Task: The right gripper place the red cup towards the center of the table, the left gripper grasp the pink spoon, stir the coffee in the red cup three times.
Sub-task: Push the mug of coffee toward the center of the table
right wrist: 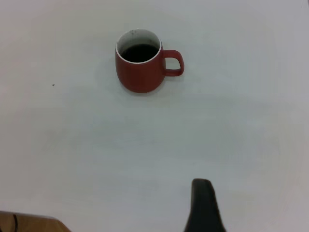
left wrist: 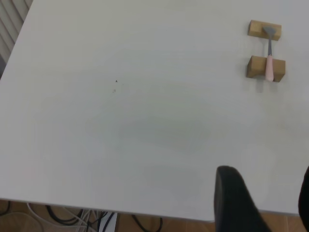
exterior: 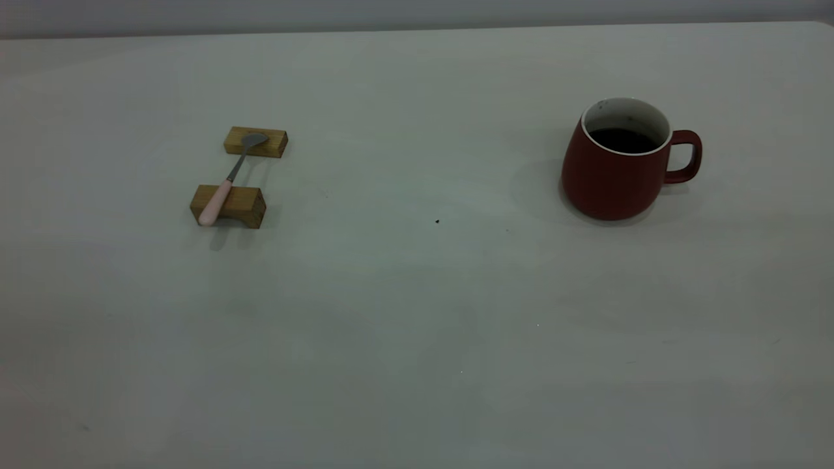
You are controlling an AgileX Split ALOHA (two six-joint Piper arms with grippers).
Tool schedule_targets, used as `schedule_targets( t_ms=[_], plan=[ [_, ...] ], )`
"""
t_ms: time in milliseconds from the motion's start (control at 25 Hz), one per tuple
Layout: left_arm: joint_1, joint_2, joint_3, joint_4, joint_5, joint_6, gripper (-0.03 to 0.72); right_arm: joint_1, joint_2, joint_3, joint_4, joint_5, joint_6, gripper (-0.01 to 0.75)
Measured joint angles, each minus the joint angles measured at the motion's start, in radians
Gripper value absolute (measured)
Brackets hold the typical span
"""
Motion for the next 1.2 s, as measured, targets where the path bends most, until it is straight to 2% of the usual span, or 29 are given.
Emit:
schedule_targets(
  t_ms=[1200],
  plan=[
    [0.0,0.0,0.0,0.0,0.0,-0.001,0.403,0.0,0.0,-0.001,-0.012,-0.001,0.019,0.589]
  ],
)
